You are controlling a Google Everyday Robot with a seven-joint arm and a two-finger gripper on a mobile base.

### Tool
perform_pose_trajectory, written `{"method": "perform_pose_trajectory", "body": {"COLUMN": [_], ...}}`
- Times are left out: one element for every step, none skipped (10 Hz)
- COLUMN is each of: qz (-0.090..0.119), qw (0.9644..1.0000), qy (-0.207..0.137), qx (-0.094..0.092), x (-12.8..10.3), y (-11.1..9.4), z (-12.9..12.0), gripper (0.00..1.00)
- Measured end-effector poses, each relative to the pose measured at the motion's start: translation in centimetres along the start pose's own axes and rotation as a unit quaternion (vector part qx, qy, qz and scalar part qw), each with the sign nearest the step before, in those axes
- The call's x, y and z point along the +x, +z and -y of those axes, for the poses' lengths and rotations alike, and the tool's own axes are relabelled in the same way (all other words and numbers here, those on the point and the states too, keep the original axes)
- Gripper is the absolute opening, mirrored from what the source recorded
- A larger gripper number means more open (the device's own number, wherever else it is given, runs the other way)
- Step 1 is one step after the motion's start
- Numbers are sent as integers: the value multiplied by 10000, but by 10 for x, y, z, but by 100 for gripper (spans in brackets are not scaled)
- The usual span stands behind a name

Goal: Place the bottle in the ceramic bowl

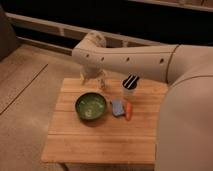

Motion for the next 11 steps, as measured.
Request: {"method": "perform_pose_trajectory", "body": {"qz": [3, 17, 79, 216, 396, 614, 770, 908, 1035, 1125, 1173], "qw": [10000, 10000, 9999, 9997, 9991, 9978, 9966, 9952, 9933, 9916, 9903], "qy": [-3, -4, 70, 131, 169, 220, 209, 174, 108, 48, 9], "qx": [-1, 17, 24, 34, 12, -67, -185, -327, -498, -637, -742], "x": [0, 0, -3, -10, -20, -30, -36, -41, -45, -49, -51], "y": [0, 0, -1, -4, -8, -10, -7, 1, 12, 25, 36], "z": [0, 1, 5, 11, 17, 24, 29, 36, 42, 49, 57], "gripper": [65, 65, 65, 65, 65, 65, 65, 65, 65, 65, 65]}}
